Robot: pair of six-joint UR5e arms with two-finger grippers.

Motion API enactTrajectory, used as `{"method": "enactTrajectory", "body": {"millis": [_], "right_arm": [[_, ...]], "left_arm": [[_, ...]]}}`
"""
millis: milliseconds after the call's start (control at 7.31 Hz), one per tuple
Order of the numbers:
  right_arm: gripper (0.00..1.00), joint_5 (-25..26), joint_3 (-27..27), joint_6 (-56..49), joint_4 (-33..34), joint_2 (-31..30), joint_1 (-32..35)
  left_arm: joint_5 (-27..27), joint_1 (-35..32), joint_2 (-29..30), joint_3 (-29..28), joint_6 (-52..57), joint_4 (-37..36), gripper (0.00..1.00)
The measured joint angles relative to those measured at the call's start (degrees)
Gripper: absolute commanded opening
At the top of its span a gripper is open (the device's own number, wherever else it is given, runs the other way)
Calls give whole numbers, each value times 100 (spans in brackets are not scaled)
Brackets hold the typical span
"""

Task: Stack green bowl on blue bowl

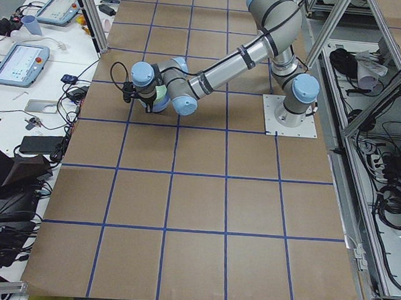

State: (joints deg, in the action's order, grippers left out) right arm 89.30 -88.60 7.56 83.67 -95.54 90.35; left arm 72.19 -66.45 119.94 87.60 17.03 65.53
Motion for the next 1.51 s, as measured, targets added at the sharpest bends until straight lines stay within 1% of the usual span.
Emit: {"method": "enactTrajectory", "body": {"millis": [137,274,411,821,1095,1232,1505], "right_arm": [[100,0,0,0,0,0,0],[100,0,-1,0,0,0,0],[100,0,-2,0,0,0,0],[100,0,-1,0,-2,0,0],[100,0,-5,0,-2,0,0],[100,0,-3,0,-4,0,0],[100,0,-3,0,-6,0,0]], "left_arm": [[3,-10,0,7,-51,-5,27],[2,-13,-2,16,-69,-10,95],[-3,-18,-10,26,-79,-17,100],[-12,-25,-55,33,-73,-8,100],[67,-65,-258,21,-64,100,100],[280,-170,-429,5,-66,215,100],[1001,-683,-896,-1,-80,451,100]]}}
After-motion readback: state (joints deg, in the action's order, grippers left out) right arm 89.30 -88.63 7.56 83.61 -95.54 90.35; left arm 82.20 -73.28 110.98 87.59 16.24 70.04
